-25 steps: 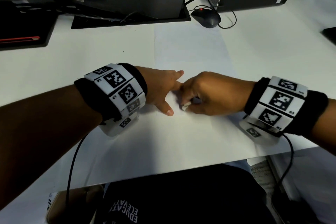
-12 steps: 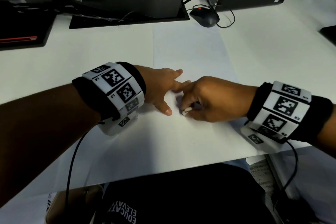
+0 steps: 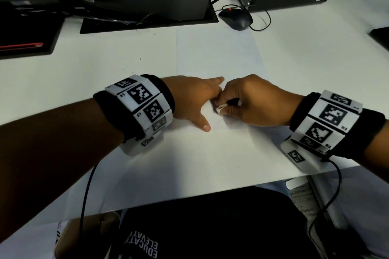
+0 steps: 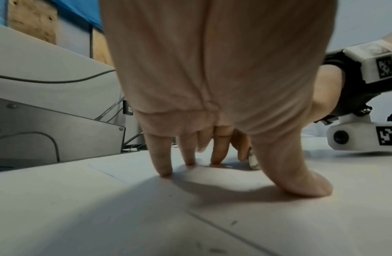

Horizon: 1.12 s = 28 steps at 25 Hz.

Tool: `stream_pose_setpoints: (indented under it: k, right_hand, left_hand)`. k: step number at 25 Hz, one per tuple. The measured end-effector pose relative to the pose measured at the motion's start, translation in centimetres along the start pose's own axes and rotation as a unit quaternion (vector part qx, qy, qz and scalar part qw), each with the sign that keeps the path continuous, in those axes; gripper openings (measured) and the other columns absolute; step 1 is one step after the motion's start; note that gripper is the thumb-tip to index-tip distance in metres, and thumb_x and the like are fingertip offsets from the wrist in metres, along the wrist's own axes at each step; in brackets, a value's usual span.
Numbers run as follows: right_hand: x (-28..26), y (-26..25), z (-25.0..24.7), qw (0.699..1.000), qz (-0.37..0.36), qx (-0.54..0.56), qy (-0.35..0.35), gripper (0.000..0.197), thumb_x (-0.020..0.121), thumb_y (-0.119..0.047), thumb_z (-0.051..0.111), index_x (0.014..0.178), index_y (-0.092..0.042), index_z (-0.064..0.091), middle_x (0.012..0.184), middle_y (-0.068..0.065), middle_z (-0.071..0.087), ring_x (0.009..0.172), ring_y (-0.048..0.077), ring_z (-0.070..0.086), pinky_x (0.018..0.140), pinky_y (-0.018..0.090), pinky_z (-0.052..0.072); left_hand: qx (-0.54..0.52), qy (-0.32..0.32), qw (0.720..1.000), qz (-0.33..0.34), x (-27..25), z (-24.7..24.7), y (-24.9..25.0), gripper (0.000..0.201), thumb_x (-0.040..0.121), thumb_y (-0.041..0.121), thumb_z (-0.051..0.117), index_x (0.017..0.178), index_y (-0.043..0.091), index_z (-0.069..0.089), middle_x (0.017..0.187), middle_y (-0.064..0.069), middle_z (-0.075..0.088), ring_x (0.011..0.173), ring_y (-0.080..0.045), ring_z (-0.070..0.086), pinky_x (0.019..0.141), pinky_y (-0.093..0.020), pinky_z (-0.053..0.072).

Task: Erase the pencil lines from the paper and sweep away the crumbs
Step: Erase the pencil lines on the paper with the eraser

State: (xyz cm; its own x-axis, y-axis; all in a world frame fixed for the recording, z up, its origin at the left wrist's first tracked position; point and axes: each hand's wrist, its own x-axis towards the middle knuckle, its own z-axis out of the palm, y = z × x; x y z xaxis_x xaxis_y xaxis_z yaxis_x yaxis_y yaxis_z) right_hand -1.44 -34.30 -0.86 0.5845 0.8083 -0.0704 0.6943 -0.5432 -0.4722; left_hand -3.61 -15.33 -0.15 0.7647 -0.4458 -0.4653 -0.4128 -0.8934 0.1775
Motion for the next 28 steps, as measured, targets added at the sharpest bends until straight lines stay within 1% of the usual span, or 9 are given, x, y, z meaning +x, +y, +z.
stream_pose_setpoints:
  k: [2, 6, 11, 14, 18, 21, 23, 25, 28]
  right_hand:
    - [-0.4, -0.2, 0.1, 1.000, 0.000, 0.000, -0.006, 0.011, 0.084, -0.017, 0.071, 0.093, -0.021, 0.076, 0.091, -0.009, 0.070, 0.076, 0.005, 0.060, 0.073, 0.024, 0.050]
    - [-1.1, -1.2, 0.8, 0.996, -0.068, -0.029, -0.048, 0.014, 0.082, -0.018, 0.070, 0.094, -0.020, 0.076, 0.094, -0.011, 0.067, 0.072, 0.001, 0.052, 0.068, 0.019, 0.044]
    - [-0.8, -1.0, 0.4, 0.997, -0.051, -0.047, -0.017, 0.016, 0.081, -0.017, 0.070, 0.095, -0.022, 0.076, 0.090, -0.011, 0.067, 0.070, 0.002, 0.050, 0.067, 0.019, 0.040]
    - [-1.0, -1.7, 0.7, 0.994, -0.073, -0.046, -0.066, 0.014, 0.081, -0.017, 0.066, 0.091, -0.021, 0.075, 0.088, -0.009, 0.068, 0.068, 0.005, 0.054, 0.065, 0.020, 0.043]
    - [-0.4, -1.0, -0.3, 0.997, -0.032, -0.063, -0.029, 0.015, 0.080, -0.020, 0.069, 0.094, -0.022, 0.075, 0.086, -0.009, 0.068, 0.069, 0.007, 0.055, 0.064, 0.020, 0.040]
    - [-0.9, -1.7, 0.4, 0.994, -0.072, -0.039, -0.072, 0.013, 0.081, -0.018, 0.068, 0.091, -0.021, 0.075, 0.084, -0.009, 0.067, 0.065, 0.004, 0.051, 0.063, 0.014, 0.038]
    - [-0.9, -1.5, 0.0, 0.996, -0.051, -0.034, -0.072, 0.016, 0.081, -0.018, 0.067, 0.095, -0.023, 0.076, 0.088, -0.010, 0.069, 0.068, 0.000, 0.053, 0.066, 0.015, 0.039]
    - [-0.6, -1.0, -0.5, 0.997, -0.028, -0.057, -0.041, 0.018, 0.081, -0.020, 0.068, 0.097, -0.023, 0.076, 0.090, -0.009, 0.069, 0.076, 0.007, 0.060, 0.065, 0.014, 0.038]
    - [-0.9, -1.1, -0.2, 0.994, -0.053, -0.038, -0.085, 0.018, 0.081, -0.018, 0.068, 0.097, -0.023, 0.075, 0.095, -0.009, 0.070, 0.086, 0.010, 0.064, 0.071, 0.017, 0.043]
  left_hand:
    - [0.003, -0.012, 1.000, 0.002, 0.5, 0.1, 0.2, 0.079, 0.081, 0.048, 0.076, 0.148, 0.030, 0.037, 0.166, 0.010, -0.009, 0.144, -0.021, 0.034, 0.111, -0.040, 0.036]
    - [0.048, -0.045, 0.998, 0.005, 0.8, -0.3, 0.4, 0.066, 0.085, 0.051, 0.069, 0.143, 0.030, 0.046, 0.167, -0.001, -0.006, 0.150, -0.019, 0.015, 0.114, -0.044, 0.033]
    - [0.064, -0.050, 0.997, 0.006, 0.9, -0.3, 0.6, 0.062, 0.086, 0.052, 0.068, 0.141, 0.030, 0.047, 0.166, 0.000, -0.004, 0.150, -0.018, 0.011, 0.113, -0.045, 0.032]
    - [0.055, -0.051, 0.997, 0.010, 0.8, -0.3, 0.5, 0.059, 0.086, 0.051, 0.069, 0.138, 0.032, 0.050, 0.167, -0.002, -0.003, 0.150, -0.018, 0.011, 0.112, -0.045, 0.034]
    - [0.085, -0.055, 0.995, -0.001, 0.9, -0.3, 0.6, 0.072, 0.086, 0.055, 0.066, 0.148, 0.028, 0.039, 0.166, 0.002, -0.004, 0.150, -0.018, 0.012, 0.112, -0.047, 0.035]
    - [0.077, -0.061, 0.995, 0.001, 0.9, -0.4, 0.6, 0.076, 0.086, 0.054, 0.067, 0.151, 0.035, 0.033, 0.166, 0.000, -0.009, 0.152, -0.017, 0.005, 0.114, -0.046, 0.031]
    - [0.074, -0.064, 0.995, 0.000, 0.9, -0.5, 0.5, 0.076, 0.086, 0.054, 0.067, 0.151, 0.037, 0.031, 0.166, 0.001, -0.010, 0.152, -0.017, 0.003, 0.115, -0.046, 0.029]
    - [0.074, -0.065, 0.995, -0.004, 0.8, -0.5, 0.5, 0.076, 0.086, 0.055, 0.066, 0.151, 0.036, 0.031, 0.166, 0.001, -0.011, 0.152, -0.016, 0.003, 0.116, -0.048, 0.028]
    - [0.066, -0.067, 0.996, -0.001, 0.7, -0.5, 0.5, 0.074, 0.086, 0.053, 0.067, 0.150, 0.039, 0.032, 0.166, 0.002, -0.011, 0.152, -0.016, 0.000, 0.116, -0.047, 0.028]
